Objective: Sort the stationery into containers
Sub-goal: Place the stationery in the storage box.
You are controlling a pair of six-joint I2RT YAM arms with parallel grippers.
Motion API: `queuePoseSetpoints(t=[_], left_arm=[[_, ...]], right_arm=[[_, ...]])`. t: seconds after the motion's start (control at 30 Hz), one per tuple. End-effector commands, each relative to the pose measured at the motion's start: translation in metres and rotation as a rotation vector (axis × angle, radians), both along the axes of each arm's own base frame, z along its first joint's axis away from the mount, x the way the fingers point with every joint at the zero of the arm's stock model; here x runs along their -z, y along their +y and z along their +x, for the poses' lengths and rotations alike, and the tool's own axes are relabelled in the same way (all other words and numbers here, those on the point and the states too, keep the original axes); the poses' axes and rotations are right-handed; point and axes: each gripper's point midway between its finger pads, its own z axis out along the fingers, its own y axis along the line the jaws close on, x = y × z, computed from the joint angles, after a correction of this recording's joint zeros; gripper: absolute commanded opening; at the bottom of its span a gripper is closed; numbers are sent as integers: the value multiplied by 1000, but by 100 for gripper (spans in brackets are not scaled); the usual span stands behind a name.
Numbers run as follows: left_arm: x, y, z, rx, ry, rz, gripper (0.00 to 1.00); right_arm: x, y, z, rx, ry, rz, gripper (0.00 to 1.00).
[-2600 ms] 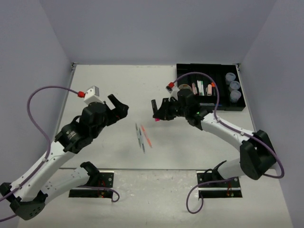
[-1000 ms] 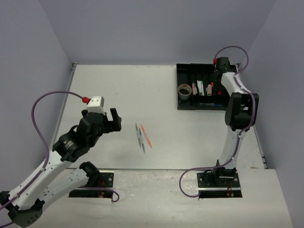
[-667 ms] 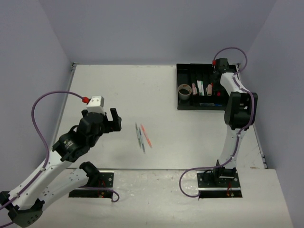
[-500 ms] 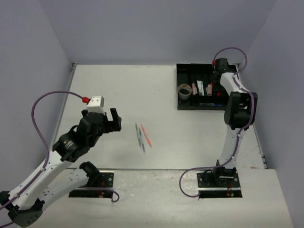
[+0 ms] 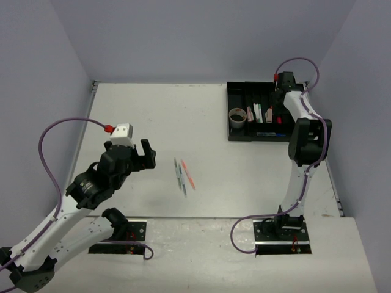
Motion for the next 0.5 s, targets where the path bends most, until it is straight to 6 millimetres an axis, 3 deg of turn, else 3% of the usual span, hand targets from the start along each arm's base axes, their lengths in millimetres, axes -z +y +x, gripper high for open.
queuePoseSetpoints(t=[0.0, 0.2, 0.27, 0.33, 0.4, 0.47], left_arm=[[-6, -2, 4, 15, -36, 1, 100], [-2, 0, 6, -3, -20, 17, 100], [1, 1, 9, -15, -6, 28, 100], [3, 4, 11, -39, 3, 34, 100], [4, 10, 12, -74, 7, 42, 100], [2, 17, 11, -114, 6, 43, 100]], right_arm=[[-19, 5, 6, 0, -27, 10, 41], [-87, 38, 1, -26, -167, 60, 42], [-101, 73, -9, -76, -195, 75, 43], [-124, 117, -31, -129, -259, 108, 44], [-149, 147, -52, -166, -330, 144, 44], [-142, 191, -83, -232, -328, 164, 45]])
